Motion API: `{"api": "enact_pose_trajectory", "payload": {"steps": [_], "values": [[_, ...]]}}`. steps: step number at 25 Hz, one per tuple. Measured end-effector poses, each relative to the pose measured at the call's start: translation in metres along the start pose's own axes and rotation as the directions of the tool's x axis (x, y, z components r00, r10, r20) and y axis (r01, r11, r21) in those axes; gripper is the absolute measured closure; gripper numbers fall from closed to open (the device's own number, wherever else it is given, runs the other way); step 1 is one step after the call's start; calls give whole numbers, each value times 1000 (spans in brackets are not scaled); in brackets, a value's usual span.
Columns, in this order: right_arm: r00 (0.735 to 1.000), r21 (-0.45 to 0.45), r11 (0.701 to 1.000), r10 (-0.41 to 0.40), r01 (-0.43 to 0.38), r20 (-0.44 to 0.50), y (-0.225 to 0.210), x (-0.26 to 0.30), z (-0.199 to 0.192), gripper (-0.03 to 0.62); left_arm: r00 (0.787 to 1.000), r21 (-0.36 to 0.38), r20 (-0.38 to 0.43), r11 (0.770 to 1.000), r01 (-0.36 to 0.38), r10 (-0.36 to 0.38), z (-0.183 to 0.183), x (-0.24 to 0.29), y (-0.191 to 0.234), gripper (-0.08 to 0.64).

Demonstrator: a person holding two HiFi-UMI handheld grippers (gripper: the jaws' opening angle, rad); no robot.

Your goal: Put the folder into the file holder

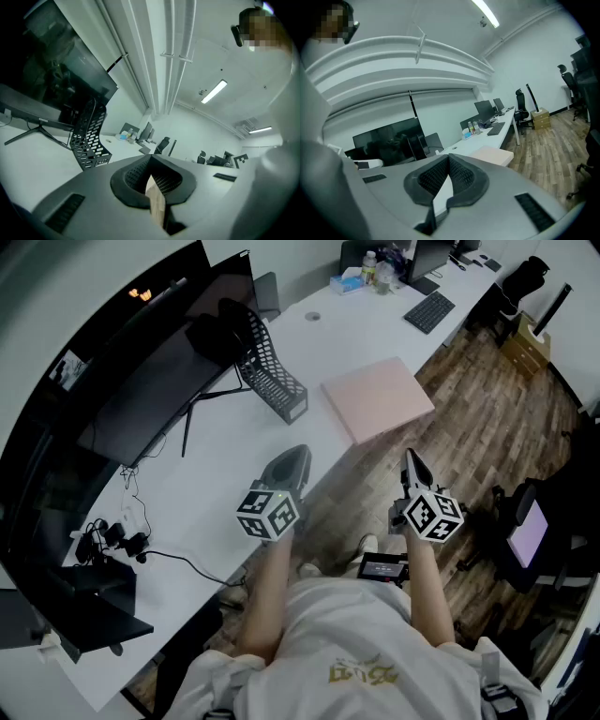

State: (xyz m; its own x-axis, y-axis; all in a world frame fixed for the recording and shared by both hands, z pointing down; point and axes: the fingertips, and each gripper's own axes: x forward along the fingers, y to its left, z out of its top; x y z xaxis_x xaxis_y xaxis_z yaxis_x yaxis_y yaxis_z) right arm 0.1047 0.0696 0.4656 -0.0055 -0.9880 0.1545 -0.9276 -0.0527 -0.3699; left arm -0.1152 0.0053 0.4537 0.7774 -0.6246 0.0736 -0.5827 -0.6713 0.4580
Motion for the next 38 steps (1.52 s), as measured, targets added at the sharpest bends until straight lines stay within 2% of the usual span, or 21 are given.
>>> {"api": "enact_pose_trajectory", "payload": {"steps": [9, 12, 13, 14, 15, 16, 17, 19, 23, 27, 32, 36, 38], "values": [[1000, 17, 999, -29, 29, -1, -7, -13, -6, 582, 999, 6, -25, 1000, 24, -24, -8, 2, -8, 545], [999, 88, 996, -17, 15, 28, -8, -16, -2, 581, 997, 65, -73, 997, 28, -24, -15, 6, -10, 534], [999, 118, 993, -11, 7, 35, -9, -16, -2, 581, 994, 94, -104, 995, 33, -23, -20, 9, -11, 414], [999, 147, 989, -3, -2, 36, -10, -16, -2, 570, 991, 118, -135, 992, 41, -25, -25, 12, -13, 343], [999, 180, 984, 8, -13, 31, -12, -17, -3, 474, 987, 135, -160, 990, 51, -29, -29, 15, -15, 323], [1000, 222, 975, 18, -23, 26, -14, -17, -4, 389, 983, 147, -178, 987, 62, -35, -32, 18, -17, 319], [999, 267, 963, 23, -29, 25, -16, -19, -5, 378, 981, 156, -190, 985, 71, -41, -34, 20, -19, 321], [999, 323, 946, 28, -38, 35, -19, -23, -4, 385, 979, 162, -197, 983, 87, -55, -37, 26, -22, 330], [999, 346, 938, 19, -29, 35, -35, -21, -1, 363, 972, 137, -220, 984, 111, -79, -48, 43, -29, 331], [1000, 400, 916, 13, -22, 25, -65, -5, -3, 337, 967, 140, -245, 985, 101, -65, -53, 71, -27, 331], [999, 518, 855, 7, -22, 31, -111, 35, -2, 328, 959, 139, -282, 987, 80, -38, -59, 119, -20, 333], [1000, 542, 840, 13, -17, 12, -148, 69, 6, 324, 953, 147, -302, 986, 75, -28, -63, 171, -19, 334], [1000, 569, 822, 10, -11, 4, -167, 84, 7, 322, 946, 156, -324, 984, 82, -27, -68, 196, -20, 334]]}}
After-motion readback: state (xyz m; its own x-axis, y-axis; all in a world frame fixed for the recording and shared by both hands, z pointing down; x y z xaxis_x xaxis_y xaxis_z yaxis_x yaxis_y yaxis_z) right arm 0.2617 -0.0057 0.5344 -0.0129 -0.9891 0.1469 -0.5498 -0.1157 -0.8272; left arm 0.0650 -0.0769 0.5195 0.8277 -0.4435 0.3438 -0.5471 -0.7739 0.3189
